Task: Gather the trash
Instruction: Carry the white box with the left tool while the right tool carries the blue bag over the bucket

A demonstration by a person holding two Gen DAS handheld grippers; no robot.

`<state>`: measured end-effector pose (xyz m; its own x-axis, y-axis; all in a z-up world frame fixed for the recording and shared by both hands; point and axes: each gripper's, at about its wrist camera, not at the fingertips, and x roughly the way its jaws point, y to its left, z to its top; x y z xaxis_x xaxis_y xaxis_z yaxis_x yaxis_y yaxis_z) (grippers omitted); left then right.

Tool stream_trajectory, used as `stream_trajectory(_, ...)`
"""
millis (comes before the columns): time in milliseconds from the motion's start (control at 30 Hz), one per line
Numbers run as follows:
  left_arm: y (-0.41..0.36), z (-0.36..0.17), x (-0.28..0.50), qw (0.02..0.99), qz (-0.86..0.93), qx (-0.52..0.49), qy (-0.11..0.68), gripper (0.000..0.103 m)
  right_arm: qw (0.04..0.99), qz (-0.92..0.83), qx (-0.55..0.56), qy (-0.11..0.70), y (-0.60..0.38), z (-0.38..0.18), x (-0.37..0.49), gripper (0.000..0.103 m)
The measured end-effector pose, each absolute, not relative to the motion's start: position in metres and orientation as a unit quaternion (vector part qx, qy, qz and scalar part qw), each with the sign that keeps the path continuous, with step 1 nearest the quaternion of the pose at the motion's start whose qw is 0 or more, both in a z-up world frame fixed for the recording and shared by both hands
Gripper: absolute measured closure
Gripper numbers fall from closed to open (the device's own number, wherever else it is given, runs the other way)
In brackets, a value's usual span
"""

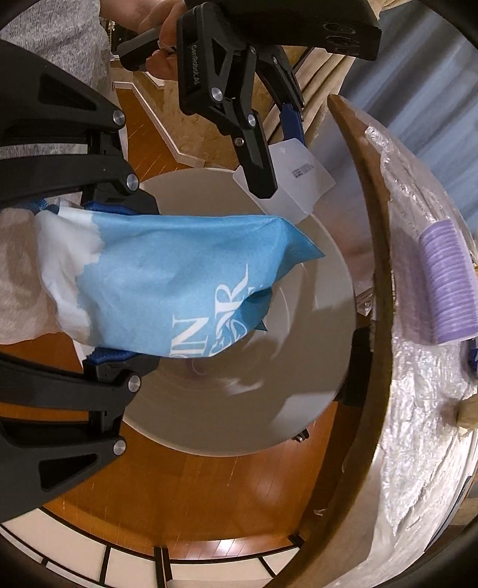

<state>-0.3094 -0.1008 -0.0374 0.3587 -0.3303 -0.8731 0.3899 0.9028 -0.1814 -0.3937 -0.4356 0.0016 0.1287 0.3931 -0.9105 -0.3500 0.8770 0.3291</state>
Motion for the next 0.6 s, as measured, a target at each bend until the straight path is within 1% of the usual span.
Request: stream_trajectory(600,-0.105,-0.073,-0.302,0.804,-0.214,0.049,0.552,0.019,0.743,0.238,0.017,0.625,-0.429,-0.019,-0.378,0.052)
